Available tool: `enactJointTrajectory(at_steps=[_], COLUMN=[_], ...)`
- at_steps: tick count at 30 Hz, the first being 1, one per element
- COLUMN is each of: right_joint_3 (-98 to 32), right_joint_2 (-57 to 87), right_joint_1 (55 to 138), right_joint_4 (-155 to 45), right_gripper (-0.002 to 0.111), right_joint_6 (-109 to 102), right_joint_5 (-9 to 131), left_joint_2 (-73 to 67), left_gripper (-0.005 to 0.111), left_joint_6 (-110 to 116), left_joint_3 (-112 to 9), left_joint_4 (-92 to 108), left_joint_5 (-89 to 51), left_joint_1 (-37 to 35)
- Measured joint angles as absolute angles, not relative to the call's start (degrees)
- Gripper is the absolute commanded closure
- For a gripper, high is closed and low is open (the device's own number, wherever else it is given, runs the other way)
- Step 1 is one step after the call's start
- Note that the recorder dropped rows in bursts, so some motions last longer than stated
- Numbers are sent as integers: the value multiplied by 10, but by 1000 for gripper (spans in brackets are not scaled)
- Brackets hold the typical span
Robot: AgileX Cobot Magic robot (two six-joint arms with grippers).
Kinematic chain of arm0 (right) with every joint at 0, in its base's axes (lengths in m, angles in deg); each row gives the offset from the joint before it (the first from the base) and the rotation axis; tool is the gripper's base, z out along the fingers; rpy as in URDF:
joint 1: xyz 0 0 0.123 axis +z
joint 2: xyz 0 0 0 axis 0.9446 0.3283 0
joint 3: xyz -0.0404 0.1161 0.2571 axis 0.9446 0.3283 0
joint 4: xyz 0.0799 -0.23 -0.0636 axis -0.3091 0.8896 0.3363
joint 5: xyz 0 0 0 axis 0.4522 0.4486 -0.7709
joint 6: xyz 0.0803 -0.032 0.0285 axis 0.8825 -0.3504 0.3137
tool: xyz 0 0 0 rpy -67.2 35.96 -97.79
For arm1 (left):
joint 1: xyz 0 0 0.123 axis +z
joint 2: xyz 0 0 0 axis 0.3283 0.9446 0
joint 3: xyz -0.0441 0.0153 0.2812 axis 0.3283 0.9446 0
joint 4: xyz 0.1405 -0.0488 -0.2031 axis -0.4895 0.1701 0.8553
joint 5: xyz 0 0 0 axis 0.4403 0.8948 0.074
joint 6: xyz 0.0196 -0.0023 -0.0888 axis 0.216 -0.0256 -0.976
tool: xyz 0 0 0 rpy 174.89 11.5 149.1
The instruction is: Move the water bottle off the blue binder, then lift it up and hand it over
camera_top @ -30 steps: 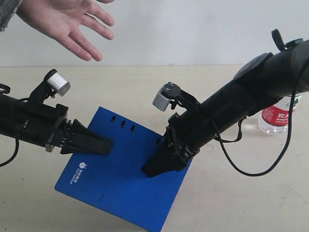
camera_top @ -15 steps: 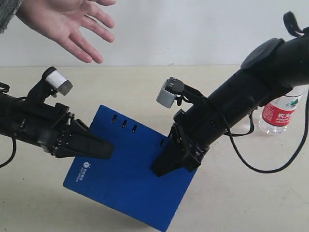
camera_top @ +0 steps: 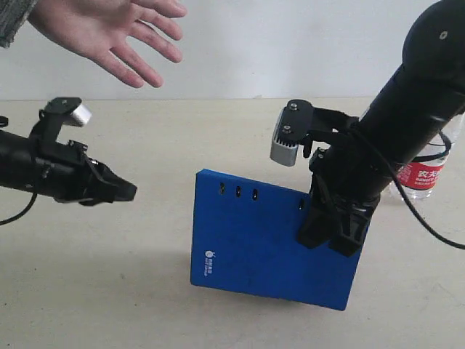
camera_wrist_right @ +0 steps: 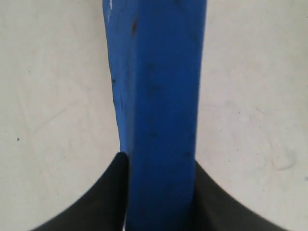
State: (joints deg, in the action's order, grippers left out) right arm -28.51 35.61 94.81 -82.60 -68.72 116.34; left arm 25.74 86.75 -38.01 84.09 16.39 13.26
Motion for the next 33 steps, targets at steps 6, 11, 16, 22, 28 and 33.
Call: enactJointTrajectory(at_steps=[6, 11, 16, 22, 28, 33], right_joint_3=[-285, -285, -285, -285, -221, -227], right_joint_2=[310, 300, 298, 217, 171, 172], right_joint_1=[948, 948, 948, 948, 948, 948], right_joint_4=[-825, -825, -823, -823, -870, -906], right_gripper=[108, 108, 108, 108, 108, 108], right_joint_6=[-677, -666, -656, -618, -596, -599], right_joint_5=[1171, 1173, 1173, 1185, 1137, 962], left_joint_2=[115, -13, -145, -396, -502, -467], left_gripper=[100, 100, 100, 100, 100, 100], left_joint_6=[867, 867, 866, 821, 704, 564], left_joint_3=[-369, -320, -251, -160, -8, 87], left_joint_4=[847, 860, 862, 867, 870, 870], left_joint_5=[17, -147, -194, -160, -87, -239], left_joint_1=[123, 84, 50, 45, 44, 44])
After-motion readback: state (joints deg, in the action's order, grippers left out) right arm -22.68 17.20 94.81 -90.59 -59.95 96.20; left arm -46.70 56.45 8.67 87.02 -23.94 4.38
